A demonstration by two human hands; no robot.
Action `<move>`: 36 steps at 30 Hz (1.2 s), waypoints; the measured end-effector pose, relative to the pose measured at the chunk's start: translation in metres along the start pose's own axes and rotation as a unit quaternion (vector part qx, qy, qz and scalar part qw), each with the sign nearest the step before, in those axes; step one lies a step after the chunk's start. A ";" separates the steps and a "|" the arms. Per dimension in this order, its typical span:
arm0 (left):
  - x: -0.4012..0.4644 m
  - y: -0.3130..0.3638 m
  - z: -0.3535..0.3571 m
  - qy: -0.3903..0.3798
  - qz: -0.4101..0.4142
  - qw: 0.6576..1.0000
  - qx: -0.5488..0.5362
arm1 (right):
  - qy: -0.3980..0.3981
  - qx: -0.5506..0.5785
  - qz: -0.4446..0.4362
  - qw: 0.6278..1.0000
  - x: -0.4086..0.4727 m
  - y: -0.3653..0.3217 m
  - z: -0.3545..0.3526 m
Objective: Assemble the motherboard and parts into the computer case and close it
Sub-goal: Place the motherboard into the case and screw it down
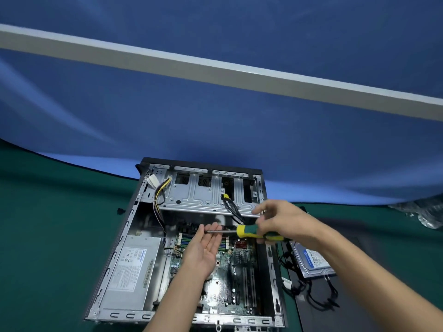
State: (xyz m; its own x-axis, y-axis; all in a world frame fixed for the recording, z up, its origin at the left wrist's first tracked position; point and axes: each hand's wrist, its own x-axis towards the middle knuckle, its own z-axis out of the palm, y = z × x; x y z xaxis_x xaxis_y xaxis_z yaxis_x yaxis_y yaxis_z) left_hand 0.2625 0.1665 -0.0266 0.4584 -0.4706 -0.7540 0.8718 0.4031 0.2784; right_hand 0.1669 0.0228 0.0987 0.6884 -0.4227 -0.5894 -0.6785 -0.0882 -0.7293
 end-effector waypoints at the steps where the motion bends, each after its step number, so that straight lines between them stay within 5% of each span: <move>1: 0.002 -0.001 0.000 0.001 -0.006 1.000 -0.005 | 0.055 0.021 -0.033 0.998 0.000 0.003 0.003; 6: 0.008 -0.013 0.011 0.002 -0.050 0.998 -0.035 | 0.278 -0.067 -0.102 0.953 -0.003 0.015 0.021; 11: 0.013 -0.031 0.009 0.028 -0.106 0.994 -0.031 | 0.282 -0.228 -0.098 0.927 -0.006 0.019 0.032; 22: 0.018 -0.044 0.008 0.026 -0.205 0.978 -0.033 | 0.273 -0.286 -0.062 0.916 -0.008 0.028 0.030; 30: 0.014 -0.029 0.005 -0.053 -0.257 0.944 0.198 | 0.294 -0.320 -0.063 0.899 -0.010 0.022 0.030; 36: 0.017 0.001 -0.010 -0.073 -0.181 0.888 0.416 | 0.276 -0.380 -0.049 0.882 0.001 0.020 0.035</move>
State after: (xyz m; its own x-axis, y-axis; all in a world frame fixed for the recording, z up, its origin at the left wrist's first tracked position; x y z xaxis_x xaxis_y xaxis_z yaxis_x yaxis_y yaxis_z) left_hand 0.2692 0.1667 -0.0453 0.0871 -0.5733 -0.8147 0.7645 -0.4858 0.4236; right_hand 0.1629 0.0518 0.0709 0.6661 -0.7352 -0.1255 -0.7428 -0.6389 -0.2002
